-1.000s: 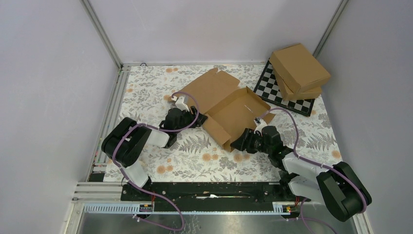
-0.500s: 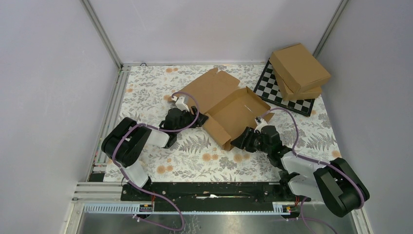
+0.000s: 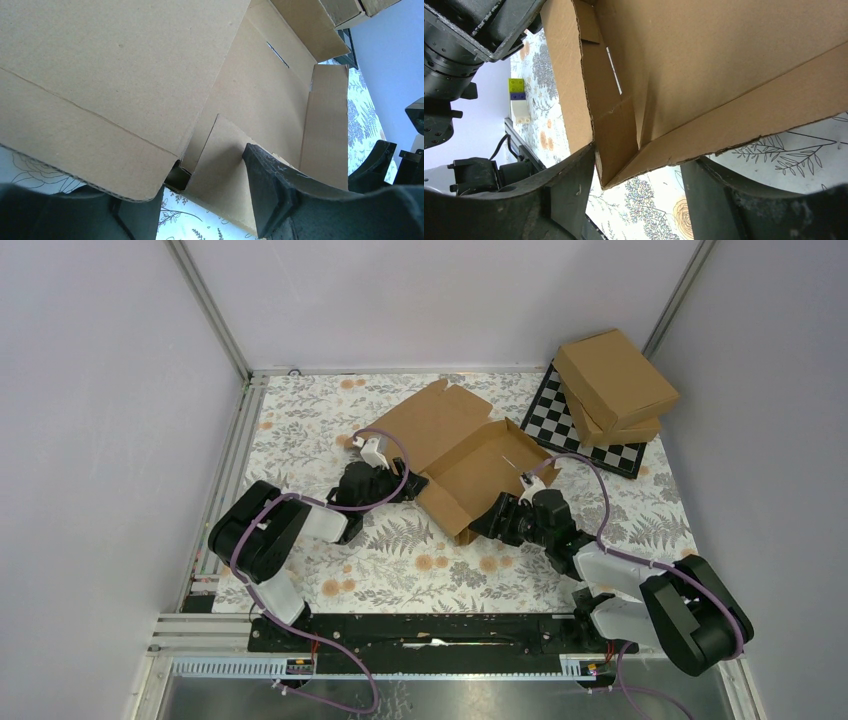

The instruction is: Fold the paper box

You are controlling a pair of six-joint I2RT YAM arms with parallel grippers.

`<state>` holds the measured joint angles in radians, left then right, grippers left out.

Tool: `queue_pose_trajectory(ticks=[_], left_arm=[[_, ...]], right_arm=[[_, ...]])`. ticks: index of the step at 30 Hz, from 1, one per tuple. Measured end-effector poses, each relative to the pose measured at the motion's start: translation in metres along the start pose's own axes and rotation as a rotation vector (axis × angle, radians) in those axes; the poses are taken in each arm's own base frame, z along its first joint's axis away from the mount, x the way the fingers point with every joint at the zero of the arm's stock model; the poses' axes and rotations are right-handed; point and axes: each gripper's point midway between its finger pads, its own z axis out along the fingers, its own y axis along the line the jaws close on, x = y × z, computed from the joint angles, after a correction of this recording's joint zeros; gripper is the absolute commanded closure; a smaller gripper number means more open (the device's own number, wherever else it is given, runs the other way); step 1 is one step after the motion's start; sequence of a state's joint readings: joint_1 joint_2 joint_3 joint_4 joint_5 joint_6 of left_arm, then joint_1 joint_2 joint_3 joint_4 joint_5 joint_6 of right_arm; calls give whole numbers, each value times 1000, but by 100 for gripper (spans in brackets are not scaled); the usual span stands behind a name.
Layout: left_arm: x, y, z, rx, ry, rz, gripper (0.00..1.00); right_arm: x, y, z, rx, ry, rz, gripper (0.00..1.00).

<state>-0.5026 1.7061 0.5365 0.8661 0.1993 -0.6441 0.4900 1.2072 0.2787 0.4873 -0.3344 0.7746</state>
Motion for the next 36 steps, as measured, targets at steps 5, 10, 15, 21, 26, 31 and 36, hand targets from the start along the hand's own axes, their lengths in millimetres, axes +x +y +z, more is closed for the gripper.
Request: queue_pose_trajectory(ticks=[5, 10, 15, 21, 26, 31, 36], left_arm=[[0, 0, 0, 0, 0, 1, 42], [1, 0, 0, 2, 4, 0, 44], [2, 0, 0, 1, 7, 0, 45], [2, 0, 0, 1, 9, 2, 46], [2, 0, 0, 2, 9, 6, 43], [3, 0, 0, 3, 11, 11, 41], [2, 1, 0, -2, 6, 24, 41]], right_arm=[[-1, 1, 0, -2, -2, -1, 27], [-5, 7, -2, -25, -24, -3, 22], [-10, 13, -2, -53, -49, 3, 13], [-11, 13, -1, -56, -51, 11, 15], [-10, 12, 3, -45, -40, 24, 19], [-15, 19, 7, -57, -29, 18, 20], [-15, 24, 13, -62, -4, 4, 21]])
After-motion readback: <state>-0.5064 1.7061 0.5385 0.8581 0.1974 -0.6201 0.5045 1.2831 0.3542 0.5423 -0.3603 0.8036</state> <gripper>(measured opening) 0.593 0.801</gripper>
